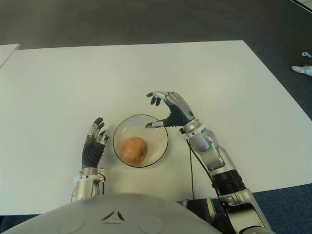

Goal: Put the apples into the plate.

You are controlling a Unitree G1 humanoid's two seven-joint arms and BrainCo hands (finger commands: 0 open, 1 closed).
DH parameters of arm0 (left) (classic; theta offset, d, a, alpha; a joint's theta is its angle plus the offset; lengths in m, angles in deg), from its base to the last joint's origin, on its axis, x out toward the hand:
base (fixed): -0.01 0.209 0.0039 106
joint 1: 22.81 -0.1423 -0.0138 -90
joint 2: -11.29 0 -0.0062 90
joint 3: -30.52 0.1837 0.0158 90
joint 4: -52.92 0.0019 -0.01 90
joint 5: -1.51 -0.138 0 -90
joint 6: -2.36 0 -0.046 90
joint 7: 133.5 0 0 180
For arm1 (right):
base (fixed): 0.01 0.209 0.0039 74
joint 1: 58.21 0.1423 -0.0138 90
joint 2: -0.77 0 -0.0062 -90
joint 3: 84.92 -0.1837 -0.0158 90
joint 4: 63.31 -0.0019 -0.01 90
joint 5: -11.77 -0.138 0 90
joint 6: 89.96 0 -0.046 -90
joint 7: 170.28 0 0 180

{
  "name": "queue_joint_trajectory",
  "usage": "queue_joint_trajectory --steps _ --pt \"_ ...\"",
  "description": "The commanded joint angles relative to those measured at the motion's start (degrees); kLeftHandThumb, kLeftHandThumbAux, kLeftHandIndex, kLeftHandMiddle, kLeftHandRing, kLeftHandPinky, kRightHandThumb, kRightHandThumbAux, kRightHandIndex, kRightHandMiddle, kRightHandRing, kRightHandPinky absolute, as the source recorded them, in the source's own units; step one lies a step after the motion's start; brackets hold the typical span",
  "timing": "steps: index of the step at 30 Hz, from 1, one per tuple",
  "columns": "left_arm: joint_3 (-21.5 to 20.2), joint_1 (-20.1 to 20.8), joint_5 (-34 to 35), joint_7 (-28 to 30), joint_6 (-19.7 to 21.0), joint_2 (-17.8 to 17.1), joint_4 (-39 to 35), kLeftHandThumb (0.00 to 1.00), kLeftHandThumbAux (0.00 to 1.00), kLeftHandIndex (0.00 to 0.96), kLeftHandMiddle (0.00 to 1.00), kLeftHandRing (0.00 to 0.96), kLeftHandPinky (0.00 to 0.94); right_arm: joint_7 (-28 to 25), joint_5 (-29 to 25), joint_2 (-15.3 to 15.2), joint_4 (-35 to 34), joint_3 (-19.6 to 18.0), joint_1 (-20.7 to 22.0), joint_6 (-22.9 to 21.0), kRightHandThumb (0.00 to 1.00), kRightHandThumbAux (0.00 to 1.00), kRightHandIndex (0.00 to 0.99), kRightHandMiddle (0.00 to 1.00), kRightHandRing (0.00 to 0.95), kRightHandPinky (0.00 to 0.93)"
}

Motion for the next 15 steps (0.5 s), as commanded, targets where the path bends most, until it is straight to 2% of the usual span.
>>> queue_joint_trajectory --steps 1,2,9,15 --pt "-0.1 0.1 0.3 0.2 0.5 0.1 0.6 0.003 0.512 0.05 0.065 0.083 0.116 -3.7 -4.9 1.7 -1.7 -1.1 -1.5 -4.1 0.193 0.465 0.104 0.169 0.15 0.164" --pt "-0.2 0.1 0.3 0.2 0.5 0.0 0.5 0.002 0.51 0.052 0.065 0.082 0.118 -4.4 -6.3 2.2 -2.2 -1.4 -1.8 -5.1 0.157 0.47 0.088 0.156 0.142 0.154" --pt "-0.5 0.1 1.1 0.3 0.8 0.2 0.6 0.003 0.515 0.058 0.072 0.09 0.127 -7.0 -11.0 3.4 -3.8 -4.5 -3.6 -8.6 0.134 0.43 0.065 0.111 0.087 0.057" --pt "-0.7 0.2 1.3 0.1 0.5 0.1 1.1 0.004 0.518 0.057 0.072 0.092 0.126 -9.9 -15.3 3.7 0.9 -6.5 -3.3 -6.6 0.07 0.4 0.024 0.039 0.015 0.006"
